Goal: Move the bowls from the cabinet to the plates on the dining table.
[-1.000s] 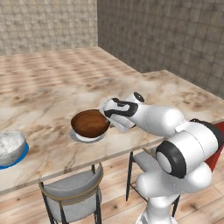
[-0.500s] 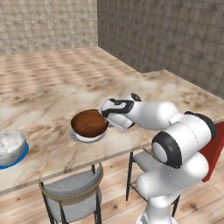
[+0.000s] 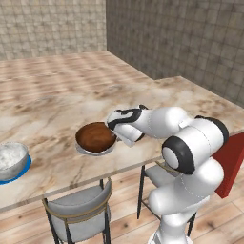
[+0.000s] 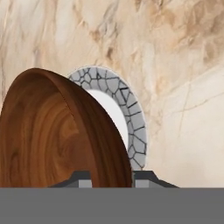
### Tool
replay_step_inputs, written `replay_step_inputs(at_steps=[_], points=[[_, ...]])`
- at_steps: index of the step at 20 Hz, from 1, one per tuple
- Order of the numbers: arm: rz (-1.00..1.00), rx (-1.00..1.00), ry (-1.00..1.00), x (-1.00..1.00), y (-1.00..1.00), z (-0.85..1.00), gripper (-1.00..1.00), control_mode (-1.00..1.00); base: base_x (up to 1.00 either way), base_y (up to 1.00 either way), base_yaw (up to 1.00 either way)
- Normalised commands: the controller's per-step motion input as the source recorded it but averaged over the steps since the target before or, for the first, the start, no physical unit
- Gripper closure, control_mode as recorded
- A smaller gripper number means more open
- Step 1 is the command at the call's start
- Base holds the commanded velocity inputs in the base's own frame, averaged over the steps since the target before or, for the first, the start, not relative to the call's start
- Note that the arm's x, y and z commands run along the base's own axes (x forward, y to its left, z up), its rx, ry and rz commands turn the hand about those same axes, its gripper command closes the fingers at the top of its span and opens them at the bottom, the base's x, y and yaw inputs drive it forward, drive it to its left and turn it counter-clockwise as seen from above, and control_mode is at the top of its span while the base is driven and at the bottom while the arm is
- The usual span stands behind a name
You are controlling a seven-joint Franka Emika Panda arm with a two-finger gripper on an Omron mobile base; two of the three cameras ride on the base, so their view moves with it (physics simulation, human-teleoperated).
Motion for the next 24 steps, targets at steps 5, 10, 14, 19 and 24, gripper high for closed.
replay_step_inputs(at_steps=[5, 10, 14, 19, 24], points=[[0.0, 0.0, 0.0, 0.17, 0.12, -0.16, 1.0, -1.0, 0.0, 0.0, 0.0], [0.0, -0.02, 0.0, 0.24, 0.03, -0.02, 1.0, -1.0, 0.0, 0.0, 0.0], [0.0, -0.02, 0.0, 0.3, 0.0, -0.03, 1.0, -1.0, 0.0, 0.0, 0.0], [0.0, -0.01, 0.0, 0.12, 0.0, -0.07, 1.0, -1.0, 0.0, 0.0, 0.0], [0.0, 0.0, 0.0, 0.0, 0.0, 0.0, -1.0, -1.0, 0.0, 0.0, 0.0]])
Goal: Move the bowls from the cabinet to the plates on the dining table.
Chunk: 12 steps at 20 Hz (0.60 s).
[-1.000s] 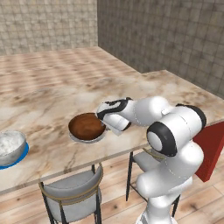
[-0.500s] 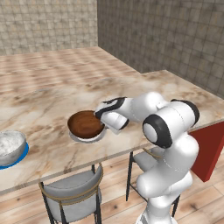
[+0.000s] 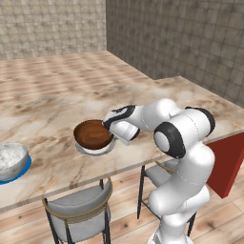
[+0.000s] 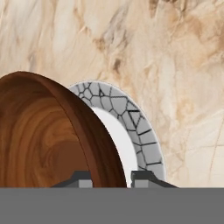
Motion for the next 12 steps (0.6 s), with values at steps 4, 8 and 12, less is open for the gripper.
replay_step_inputs(at_steps=[4, 8, 12], points=[[0.0, 0.0, 0.0, 0.0, 0.0, 0.0, -1.0, -1.0, 0.0, 0.0, 0.0], [0.0, 0.0, -0.01, -0.03, 0.0, 0.0, -1.0, -1.0, 0.0, 0.0, 0.0], [0.0, 0.0, -0.1, -0.37, -0.01, 0.2, -1.0, -1.0, 0.0, 0.0, 0.0]])
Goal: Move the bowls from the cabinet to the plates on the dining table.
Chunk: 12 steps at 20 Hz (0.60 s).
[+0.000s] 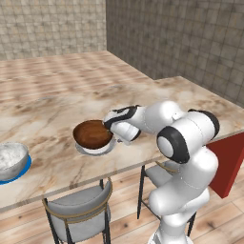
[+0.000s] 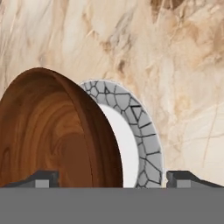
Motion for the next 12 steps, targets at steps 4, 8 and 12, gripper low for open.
replay_step_inputs(at_steps=[4, 8, 12], points=[[0.0, 0.0, -0.05, -0.54, -0.07, 0.39, -1.0, -1.0, 0.0, 0.0, 0.0], [0.0, 0.0, -0.09, -0.65, -0.25, 0.62, -1.0, -1.0, 0.0, 0.0, 0.0], [0.0, -0.03, -0.12, -0.54, -0.42, 0.77, -1.0, -1.0, 0.0, 0.0, 0.0]])
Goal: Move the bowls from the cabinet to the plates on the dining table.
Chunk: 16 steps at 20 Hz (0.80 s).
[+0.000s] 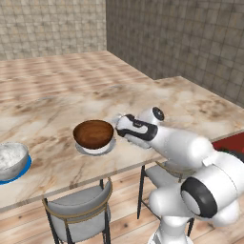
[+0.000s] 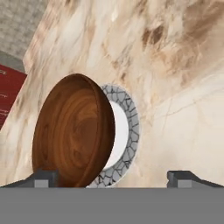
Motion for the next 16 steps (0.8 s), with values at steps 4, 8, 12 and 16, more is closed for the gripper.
replay_step_inputs(at_steps=[4, 8, 12, 16], points=[[0.0, -0.09, -0.09, -0.44, -0.44, 0.94, -1.0, -1.0, 0.0, 0.0, 0.0], [0.0, -0.11, -0.03, -0.35, -0.33, 0.97, -1.0, -1.0, 0.0, 0.0, 0.0], [0.07, -0.14, 0.0, -0.14, -0.09, 1.0, -1.0, -1.0, 0.0, 0.0, 0.0], [0.09, -0.21, 0.01, -0.06, -0.03, 1.0, -1.0, -1.0, 0.0, 0.0, 0.0]])
